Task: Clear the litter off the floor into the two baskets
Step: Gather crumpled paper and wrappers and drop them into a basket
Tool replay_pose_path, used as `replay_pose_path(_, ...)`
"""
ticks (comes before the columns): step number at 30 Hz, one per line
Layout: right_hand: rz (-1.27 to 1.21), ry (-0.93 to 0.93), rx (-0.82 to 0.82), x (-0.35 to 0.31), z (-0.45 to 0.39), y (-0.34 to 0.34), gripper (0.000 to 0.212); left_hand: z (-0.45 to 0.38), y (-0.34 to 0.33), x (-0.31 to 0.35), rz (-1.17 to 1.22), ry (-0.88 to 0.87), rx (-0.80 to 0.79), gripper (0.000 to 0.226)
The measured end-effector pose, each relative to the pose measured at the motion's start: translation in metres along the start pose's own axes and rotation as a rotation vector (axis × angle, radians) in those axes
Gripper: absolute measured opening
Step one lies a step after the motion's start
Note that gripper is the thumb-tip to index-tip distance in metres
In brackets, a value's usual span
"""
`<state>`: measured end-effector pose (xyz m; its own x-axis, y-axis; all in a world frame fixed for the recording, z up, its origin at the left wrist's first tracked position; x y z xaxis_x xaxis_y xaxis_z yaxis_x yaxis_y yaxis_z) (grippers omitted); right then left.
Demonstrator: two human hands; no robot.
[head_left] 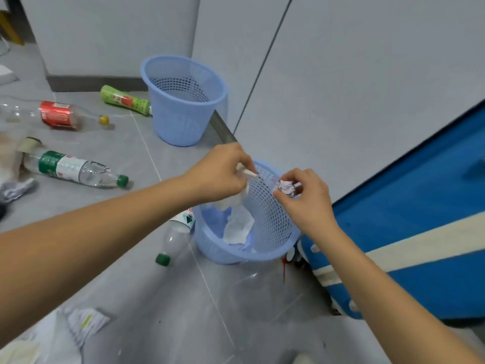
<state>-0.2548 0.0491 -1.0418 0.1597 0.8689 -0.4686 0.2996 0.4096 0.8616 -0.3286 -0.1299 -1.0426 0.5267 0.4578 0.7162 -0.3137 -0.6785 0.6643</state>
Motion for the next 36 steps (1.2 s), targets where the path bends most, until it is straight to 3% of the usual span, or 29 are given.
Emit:
replay_pose_path(2, 0.056, -0.027, -0.105, 0.011, 0.004, -0.015, 0.023, 0.002, -0.023, -0.006, -0.117, 0.028, -0.186, 0.04)
replay_pose_path(3, 0.09, -0.033, -0.156, 0.013, 0.006, -0.022, 0.03, 0.006, -0.023, -0.006, -0.14, 0.024, -0.205, 0.045)
replay_pose_path(5, 0.131, -0.022, -0.17, 0.008, 0.007, -0.028, 0.037, 0.015, -0.003, -0.007, -0.137, 0.01, -0.122, 0.042)
replay_pose_path(8, 0.045, 0.059, -0.08, -0.03, 0.002, -0.031, 0.027, 0.046, 0.048, -0.023, -0.105, 0.035, 0.012, 0.025)
replay_pose_path(13, -0.235, 0.301, -0.085, -0.157, 0.025, -0.071, 0.016, 0.151, 0.132, -0.111, -0.14, 0.279, 0.141, 0.01)
replay_pose_path(18, -0.242, 0.602, -0.337, -0.253, 0.106, -0.177, 0.016, 0.295, 0.149, -0.195, -0.214, 0.573, 0.217, 0.013)
replay_pose_path(22, -0.006, 0.575, -0.647, -0.24, 0.161, -0.282, 0.034, 0.373, 0.1, -0.231, -0.281, 0.663, 0.122, 0.019)
replay_pose_path(24, 0.091, 0.552, -0.715, -0.225, 0.172, -0.314, 0.044, 0.389, 0.075, -0.239, -0.341, 0.658, 0.072, 0.029)
replay_pose_path(31, 0.155, 0.646, -0.67, -0.212, 0.182, -0.356, 0.055, 0.356, 0.027, -0.25, -0.599, 0.433, -0.053, 0.058)
replay_pose_path(36, 0.193, 0.659, -0.583, -0.198, 0.182, -0.359, 0.035, 0.333, 0.015, -0.264, -0.674, 0.397, -0.064, 0.022)
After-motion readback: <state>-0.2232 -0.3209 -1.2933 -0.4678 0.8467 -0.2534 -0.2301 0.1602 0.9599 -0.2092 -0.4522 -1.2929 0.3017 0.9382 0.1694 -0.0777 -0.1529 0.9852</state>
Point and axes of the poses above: each hand's wrist, its own z-axis away from the middle knuckle, its own y-axis out of the back of the hand, x = y × z, the point moved 8 cm from there along -z, towards the middle knuckle, and after that the axes turned 2 degrees about x, right-handed, at the moved point
